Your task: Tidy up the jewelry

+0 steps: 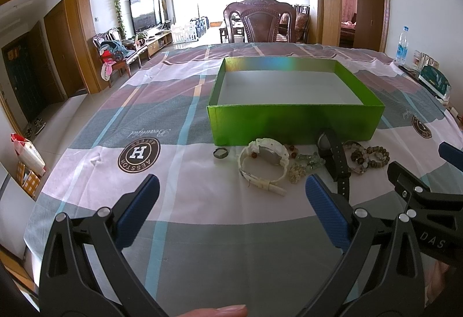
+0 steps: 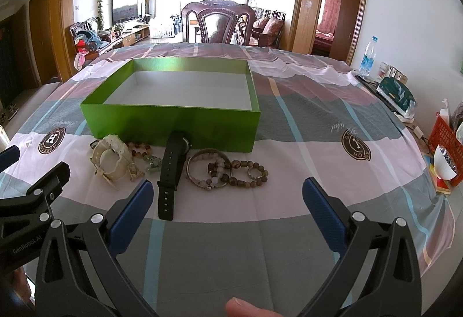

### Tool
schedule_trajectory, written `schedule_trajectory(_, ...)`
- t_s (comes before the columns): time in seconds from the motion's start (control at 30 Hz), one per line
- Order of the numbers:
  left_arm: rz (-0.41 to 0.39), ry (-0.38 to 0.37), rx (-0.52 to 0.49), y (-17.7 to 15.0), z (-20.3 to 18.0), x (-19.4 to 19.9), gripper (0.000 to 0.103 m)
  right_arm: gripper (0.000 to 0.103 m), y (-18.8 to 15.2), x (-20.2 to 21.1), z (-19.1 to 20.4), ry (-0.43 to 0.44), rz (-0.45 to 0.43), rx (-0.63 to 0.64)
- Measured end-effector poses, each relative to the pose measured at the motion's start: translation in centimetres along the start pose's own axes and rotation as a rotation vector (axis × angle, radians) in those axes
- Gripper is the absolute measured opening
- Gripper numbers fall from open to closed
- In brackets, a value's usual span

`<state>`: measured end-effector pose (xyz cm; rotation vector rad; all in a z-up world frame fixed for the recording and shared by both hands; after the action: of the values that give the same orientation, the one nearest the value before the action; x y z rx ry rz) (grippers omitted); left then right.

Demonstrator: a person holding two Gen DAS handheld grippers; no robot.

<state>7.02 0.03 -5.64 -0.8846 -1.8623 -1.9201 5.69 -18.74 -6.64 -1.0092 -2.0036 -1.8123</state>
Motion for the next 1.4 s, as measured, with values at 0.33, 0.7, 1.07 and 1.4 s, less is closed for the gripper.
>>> schedule_trajectory(0.33,0.000,0.000,0.000,0.0,0.0,-0.1,0.100,0.100,-0.2,-0.2,0.0,0.000,0.001,0.000)
schedule_trajectory(0.7,0.001,-0.001,0.001,0.2,0.0,-0.3,0.100,0.100,-0.3,-0.3,0.0,0.000,0.003,0.001)
schedule_trajectory(1.07,0.154,-0.010,0.012,-2.1,1.3,-3.7,0.100,0.100,-2.3,-3.9,-0.4,-0.035,0.103,0.063)
schedule_trajectory(1.4,0.207,-0.059,0.002,-0.7,2.0,-5.5,0.078,0.058,-3.6,-6.0,0.1,0.090,0.239,0.073)
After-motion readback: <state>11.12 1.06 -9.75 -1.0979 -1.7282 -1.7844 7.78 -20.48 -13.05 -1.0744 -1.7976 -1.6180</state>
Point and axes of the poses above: each gripper's, at about its wrist camera, not at the fingertips, and x roughly against the way its jaws point, z to its left, y to its top, the point moved 9 cm from there along -x, roughly the way its jaws point, and after that the axes turned 11 degrees about -y, right-handed, at the moved point
